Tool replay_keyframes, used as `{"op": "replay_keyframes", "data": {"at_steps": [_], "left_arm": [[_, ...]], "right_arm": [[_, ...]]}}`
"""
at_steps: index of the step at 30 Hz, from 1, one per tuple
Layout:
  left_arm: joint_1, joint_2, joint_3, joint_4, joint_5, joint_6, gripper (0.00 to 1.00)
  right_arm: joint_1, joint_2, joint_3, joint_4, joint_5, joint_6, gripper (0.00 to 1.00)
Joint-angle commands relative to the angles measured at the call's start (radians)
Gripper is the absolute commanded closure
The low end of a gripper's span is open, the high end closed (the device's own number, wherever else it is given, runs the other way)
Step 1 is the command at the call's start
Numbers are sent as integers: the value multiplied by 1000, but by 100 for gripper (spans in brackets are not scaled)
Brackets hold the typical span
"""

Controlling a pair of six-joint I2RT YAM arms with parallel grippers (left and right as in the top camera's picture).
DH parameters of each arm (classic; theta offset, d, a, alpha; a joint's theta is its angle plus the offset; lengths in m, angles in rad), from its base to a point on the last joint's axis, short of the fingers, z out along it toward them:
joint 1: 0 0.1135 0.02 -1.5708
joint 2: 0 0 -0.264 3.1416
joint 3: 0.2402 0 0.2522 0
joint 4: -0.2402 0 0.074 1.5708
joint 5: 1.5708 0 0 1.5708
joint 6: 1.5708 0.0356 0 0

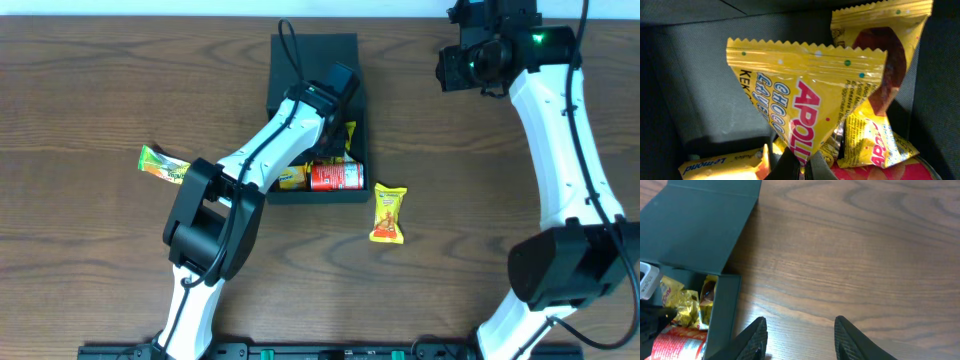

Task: Pack container

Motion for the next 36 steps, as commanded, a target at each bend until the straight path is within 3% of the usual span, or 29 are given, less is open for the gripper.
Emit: {"op": "replay_keyframes", "data": {"at_steps": [1, 3, 5, 6, 9, 18, 21, 23, 30, 33, 36], "left_arm": [[0, 11, 18, 7, -7, 14, 94], [0, 11, 18, 15, -8, 20, 91], [0, 11, 18, 15, -8, 19, 60], [0, 11, 20, 14, -9, 19, 53], [0, 10, 44, 0, -32, 18, 51], [0, -33, 309, -150, -192, 18, 55], [16, -72, 369, -230, -352, -50, 59], [56, -105, 373, -298, -404, -146, 65], [322, -248, 365, -598, -447, -277, 88], [362, -316, 312, -677, -529, -384, 91], [365, -416, 149, -636, -564, -428, 83]], "right_arm": [[-8, -10, 13, 4, 4, -9, 55], [-8, -10, 13, 5, 4, -9, 54], [-8, -10, 12, 4, 4, -9, 54], [-8, -10, 11, 4, 4, -9, 53], [-8, -10, 11, 4, 4, -9, 53], [-10, -10, 11, 3, 5, -10, 54], [-22, -10, 11, -21, 4, -10, 51], [-35, -10, 9, -40, 4, -10, 52], [-80, -10, 1, -85, -22, -49, 54], [-80, -12, -9, -99, -24, -47, 56], [-80, -13, -16, -121, -43, -42, 56]]}}
